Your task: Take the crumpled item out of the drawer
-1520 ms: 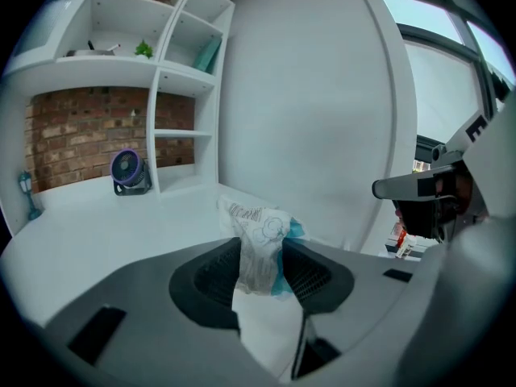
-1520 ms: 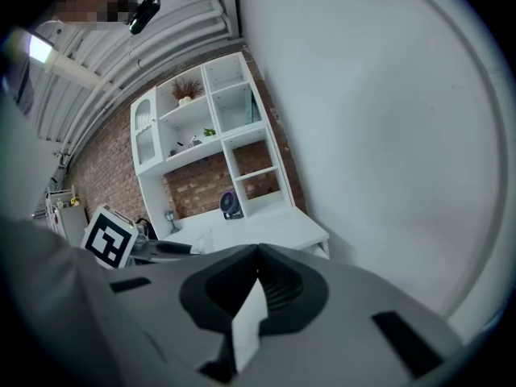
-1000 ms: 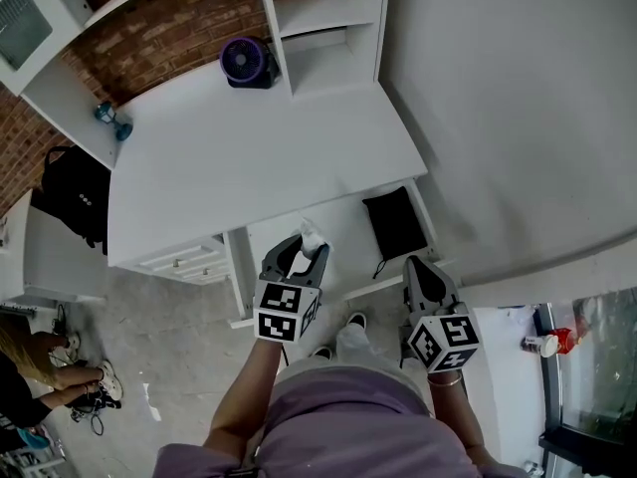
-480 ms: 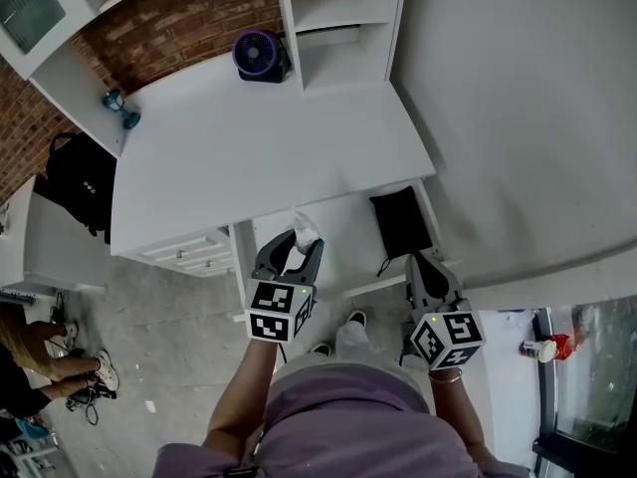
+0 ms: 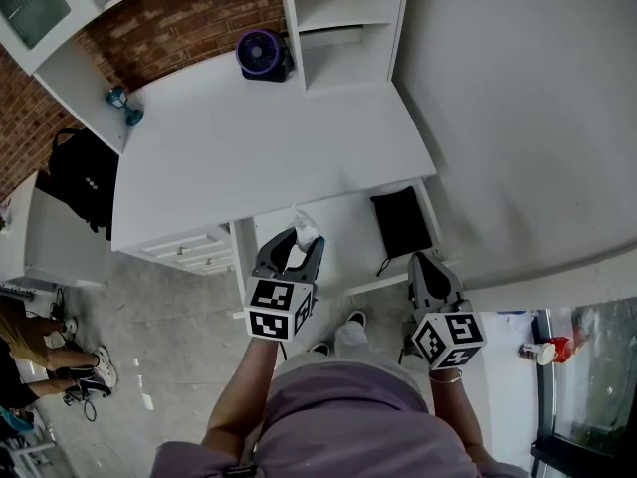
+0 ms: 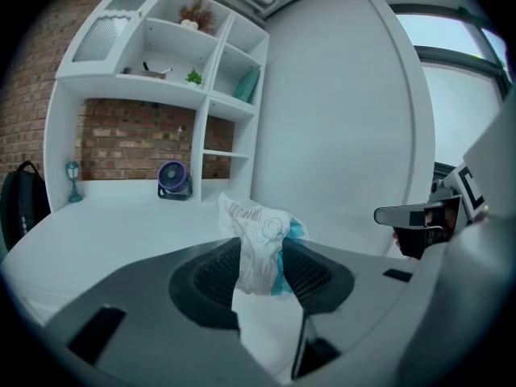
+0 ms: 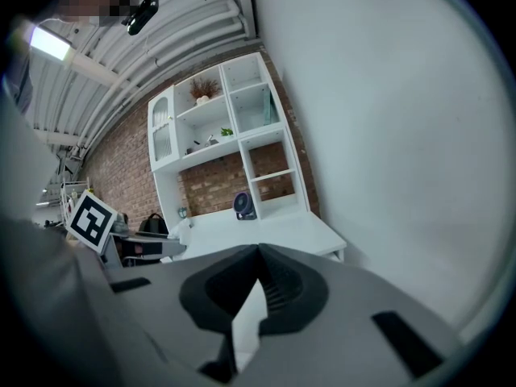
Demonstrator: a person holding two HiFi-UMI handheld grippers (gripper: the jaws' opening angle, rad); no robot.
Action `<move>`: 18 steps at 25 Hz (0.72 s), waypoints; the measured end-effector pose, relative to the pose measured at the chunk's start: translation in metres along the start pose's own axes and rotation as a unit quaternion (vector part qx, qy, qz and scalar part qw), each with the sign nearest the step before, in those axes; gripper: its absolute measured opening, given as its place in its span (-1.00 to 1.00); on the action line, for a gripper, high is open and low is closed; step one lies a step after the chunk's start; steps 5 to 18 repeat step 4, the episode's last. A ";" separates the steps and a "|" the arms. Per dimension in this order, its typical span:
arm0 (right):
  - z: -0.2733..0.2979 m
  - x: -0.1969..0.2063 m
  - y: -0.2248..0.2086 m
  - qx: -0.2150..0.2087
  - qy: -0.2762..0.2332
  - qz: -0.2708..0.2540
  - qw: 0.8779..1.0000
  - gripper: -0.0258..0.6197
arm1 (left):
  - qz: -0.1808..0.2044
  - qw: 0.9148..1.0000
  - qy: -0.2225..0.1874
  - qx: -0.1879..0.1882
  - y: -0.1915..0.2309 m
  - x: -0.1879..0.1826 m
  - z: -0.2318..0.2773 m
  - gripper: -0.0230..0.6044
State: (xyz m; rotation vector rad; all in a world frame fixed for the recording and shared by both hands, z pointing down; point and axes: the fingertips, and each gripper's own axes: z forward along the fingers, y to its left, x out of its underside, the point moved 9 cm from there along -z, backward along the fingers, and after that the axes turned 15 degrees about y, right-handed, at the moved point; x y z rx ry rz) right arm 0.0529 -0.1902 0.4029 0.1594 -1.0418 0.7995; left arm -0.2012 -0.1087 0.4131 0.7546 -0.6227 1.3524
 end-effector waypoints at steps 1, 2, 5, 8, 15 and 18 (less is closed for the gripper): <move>0.000 0.000 0.000 0.001 0.000 0.001 1.000 -0.92 | 0.001 1.000 0.000 0.000 0.000 -0.001 0.000 -0.41; 0.000 0.000 0.000 0.002 0.000 0.001 1.000 -0.92 | 0.001 1.000 0.000 0.000 0.001 -0.001 0.000 -0.41; 0.000 0.000 0.001 0.003 0.001 0.002 1.000 -0.92 | 0.002 1.000 0.000 0.001 0.001 -0.002 -0.001 -0.41; 0.000 0.000 0.001 0.003 0.001 0.002 1.000 -0.92 | 0.002 1.000 0.000 0.001 0.001 -0.002 -0.001 -0.41; 0.000 0.000 0.001 0.003 0.001 0.002 1.000 -0.92 | 0.002 1.000 0.000 0.001 0.001 -0.002 -0.001 -0.41; 0.000 0.000 0.001 0.003 0.001 0.002 1.000 -0.92 | 0.002 1.000 0.000 0.001 0.001 -0.002 -0.001 -0.41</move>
